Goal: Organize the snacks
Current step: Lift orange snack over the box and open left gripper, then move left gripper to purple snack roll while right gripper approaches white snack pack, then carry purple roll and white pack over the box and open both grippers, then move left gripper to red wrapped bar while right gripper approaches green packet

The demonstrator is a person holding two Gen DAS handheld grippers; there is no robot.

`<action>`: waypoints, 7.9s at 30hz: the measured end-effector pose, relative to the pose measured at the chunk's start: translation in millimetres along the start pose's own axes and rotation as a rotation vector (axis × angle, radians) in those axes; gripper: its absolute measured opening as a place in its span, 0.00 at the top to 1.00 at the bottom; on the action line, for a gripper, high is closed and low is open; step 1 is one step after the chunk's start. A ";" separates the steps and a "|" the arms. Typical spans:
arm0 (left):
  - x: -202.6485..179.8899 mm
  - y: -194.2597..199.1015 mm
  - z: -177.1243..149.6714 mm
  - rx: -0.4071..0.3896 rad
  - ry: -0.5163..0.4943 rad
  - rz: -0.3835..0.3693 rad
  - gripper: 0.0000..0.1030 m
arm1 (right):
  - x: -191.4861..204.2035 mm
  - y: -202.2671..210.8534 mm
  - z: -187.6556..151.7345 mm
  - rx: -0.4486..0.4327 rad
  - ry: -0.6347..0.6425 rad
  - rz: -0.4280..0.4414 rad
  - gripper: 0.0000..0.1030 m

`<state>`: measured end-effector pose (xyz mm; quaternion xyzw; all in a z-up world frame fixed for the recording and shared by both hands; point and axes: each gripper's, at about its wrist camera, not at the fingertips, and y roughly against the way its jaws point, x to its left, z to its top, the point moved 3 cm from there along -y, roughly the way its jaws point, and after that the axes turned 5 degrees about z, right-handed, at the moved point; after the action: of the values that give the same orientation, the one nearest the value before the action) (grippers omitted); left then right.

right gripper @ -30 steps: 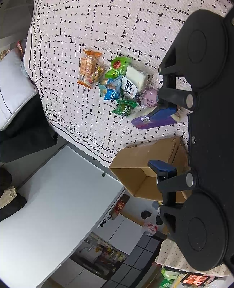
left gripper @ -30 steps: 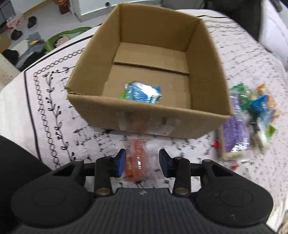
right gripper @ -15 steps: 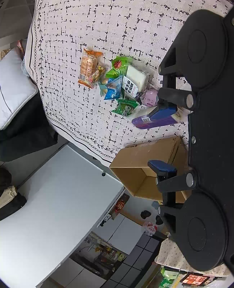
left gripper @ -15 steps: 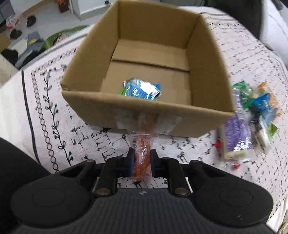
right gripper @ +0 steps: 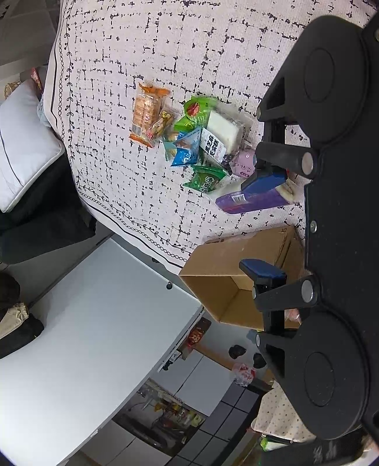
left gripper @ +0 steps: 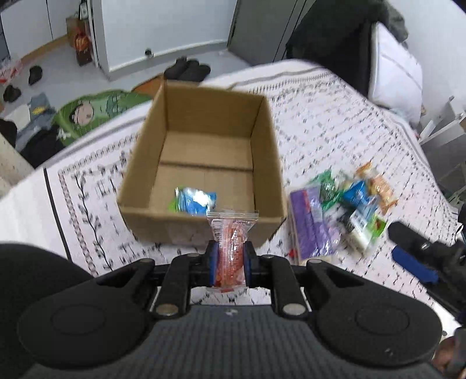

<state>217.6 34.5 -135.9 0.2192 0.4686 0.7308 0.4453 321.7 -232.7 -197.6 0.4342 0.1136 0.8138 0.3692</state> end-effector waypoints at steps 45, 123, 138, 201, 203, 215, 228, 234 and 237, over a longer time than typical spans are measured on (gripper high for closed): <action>-27.8 13.4 42.0 -0.119 0.033 -0.142 0.47 | -50.4 1.6 53.4 0.091 0.056 -0.064 0.24; -64.3 1.8 -10.3 -0.214 0.126 -0.181 0.66 | -48.5 -25.4 43.9 -0.009 -0.140 0.205 0.80; -18.6 21.4 12.2 -0.263 0.184 -0.161 0.66 | -1.4 -36.0 38.6 -0.008 -0.040 0.295 0.82; -23.3 26.5 20.0 -0.201 0.087 -0.032 0.00 | -5.0 15.7 64.0 -0.047 0.143 0.007 0.00; -28.1 28.5 18.4 -0.203 0.082 -0.034 0.00 | -10.9 21.9 67.2 -0.053 0.143 -0.005 0.00; -63.3 27.9 3.5 -0.183 0.055 -0.079 0.00 | -39.0 45.7 83.4 -0.063 0.130 -0.038 0.00; -92.8 -4.2 -18.2 -0.089 0.105 -0.093 0.01 | -73.9 33.9 84.8 -0.023 0.050 -0.125 0.00; -98.5 -29.0 -32.2 -0.044 0.111 -0.082 0.03 | -77.1 24.4 79.9 -0.001 0.081 -0.148 0.00; -100.4 -41.0 -35.2 -0.026 0.125 -0.072 0.11 | -79.0 22.2 80.9 0.004 0.080 -0.134 0.00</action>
<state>260.8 -62.0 -178.6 0.1502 0.4935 0.7326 0.4441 402.1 -314.5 -187.3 0.3934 0.1586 0.8037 0.4173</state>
